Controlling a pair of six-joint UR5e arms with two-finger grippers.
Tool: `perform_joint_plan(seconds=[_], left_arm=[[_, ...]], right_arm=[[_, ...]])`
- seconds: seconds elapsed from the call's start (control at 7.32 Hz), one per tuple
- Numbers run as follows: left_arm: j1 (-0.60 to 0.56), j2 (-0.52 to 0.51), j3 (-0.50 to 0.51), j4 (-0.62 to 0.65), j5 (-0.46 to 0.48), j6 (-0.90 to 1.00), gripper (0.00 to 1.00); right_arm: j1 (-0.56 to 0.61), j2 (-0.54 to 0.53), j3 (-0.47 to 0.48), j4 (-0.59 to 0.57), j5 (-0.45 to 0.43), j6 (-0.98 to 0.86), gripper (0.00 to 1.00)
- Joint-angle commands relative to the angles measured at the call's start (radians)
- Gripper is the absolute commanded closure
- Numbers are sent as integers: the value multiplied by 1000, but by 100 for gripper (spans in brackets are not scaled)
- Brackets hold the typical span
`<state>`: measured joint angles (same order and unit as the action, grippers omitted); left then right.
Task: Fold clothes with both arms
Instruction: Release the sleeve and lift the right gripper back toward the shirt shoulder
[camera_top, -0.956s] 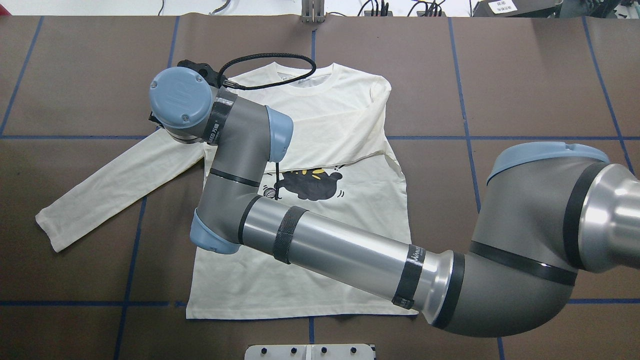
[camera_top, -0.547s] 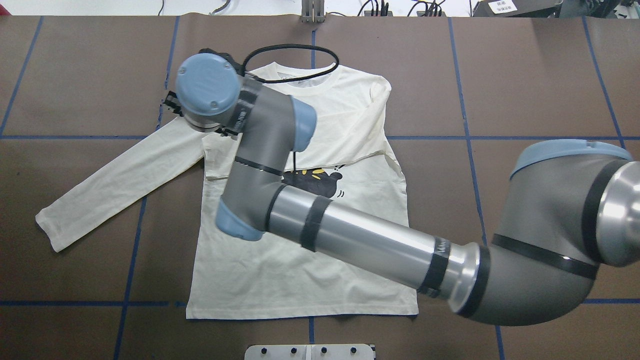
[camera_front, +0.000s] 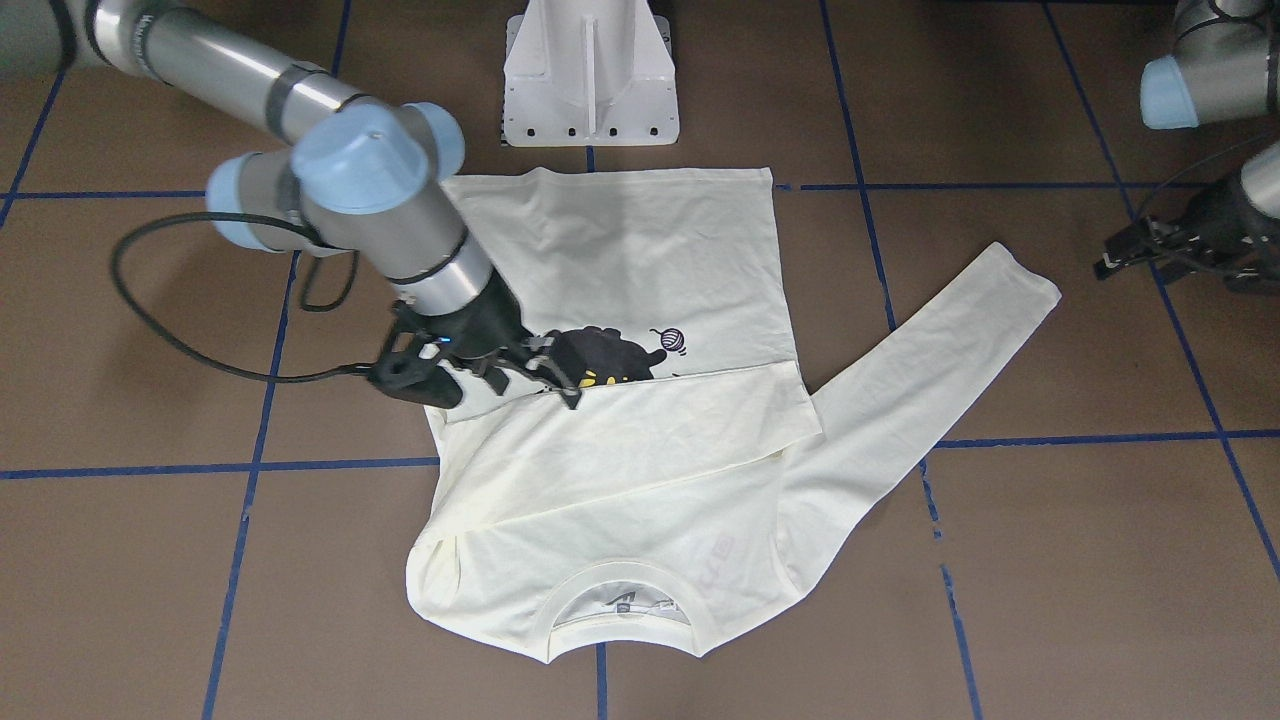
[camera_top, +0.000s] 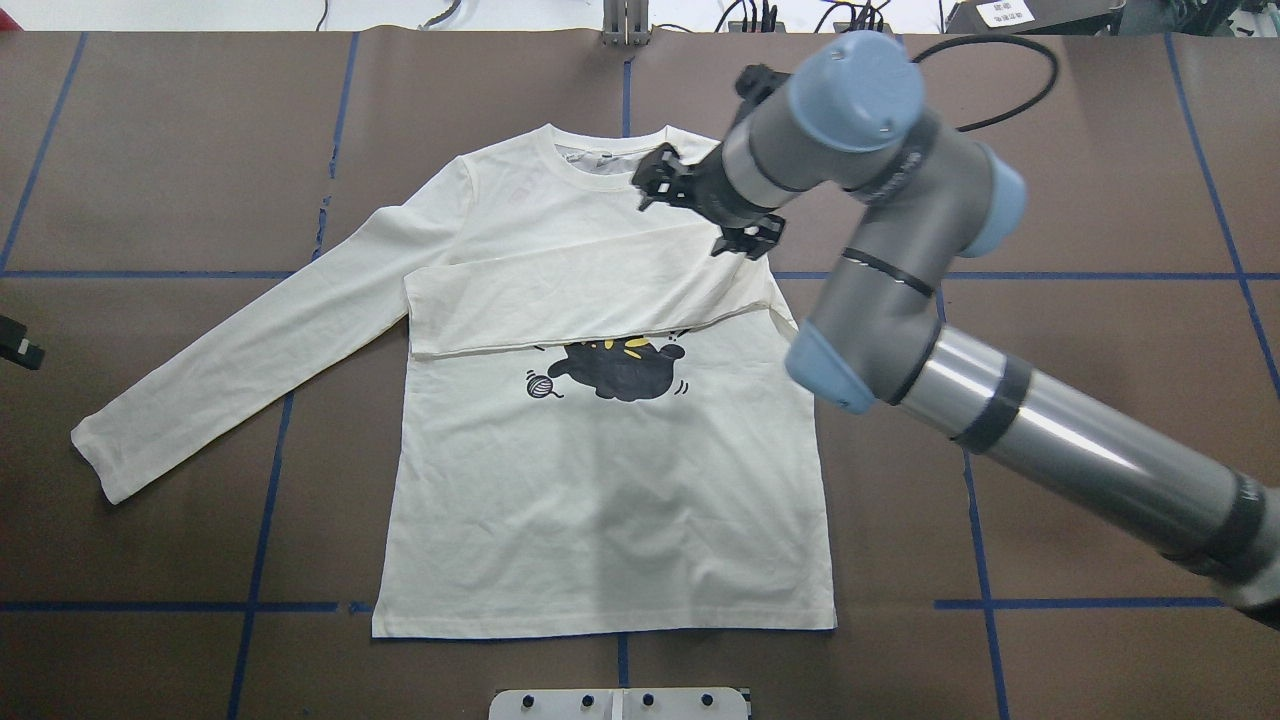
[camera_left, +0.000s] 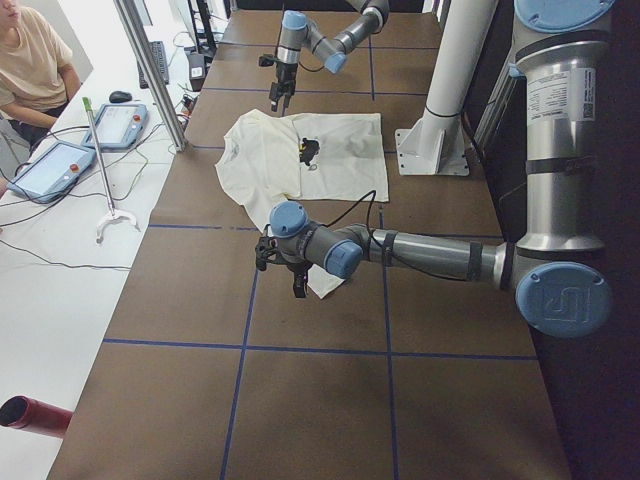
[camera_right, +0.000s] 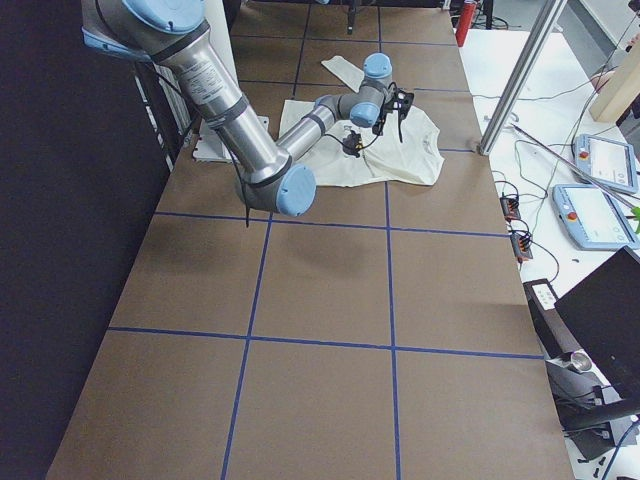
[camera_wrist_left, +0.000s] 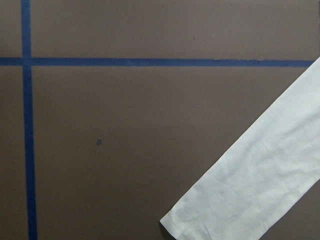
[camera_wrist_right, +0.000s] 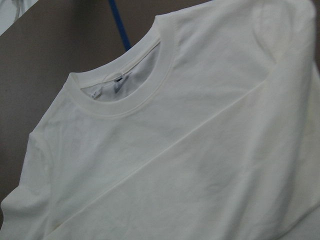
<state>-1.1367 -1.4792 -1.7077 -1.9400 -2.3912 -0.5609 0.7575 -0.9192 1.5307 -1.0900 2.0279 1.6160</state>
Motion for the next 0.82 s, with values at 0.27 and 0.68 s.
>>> perform_joint_plan(seconds=[0.27,0.68], left_arm=[[165,-41,155,-111,33,-43,17],[169,-39,161,-108,36,-45,100]], right_arm=[[71,-139,115,-1,74,-61,1],[66,-153,130,2,69,-61,1]])
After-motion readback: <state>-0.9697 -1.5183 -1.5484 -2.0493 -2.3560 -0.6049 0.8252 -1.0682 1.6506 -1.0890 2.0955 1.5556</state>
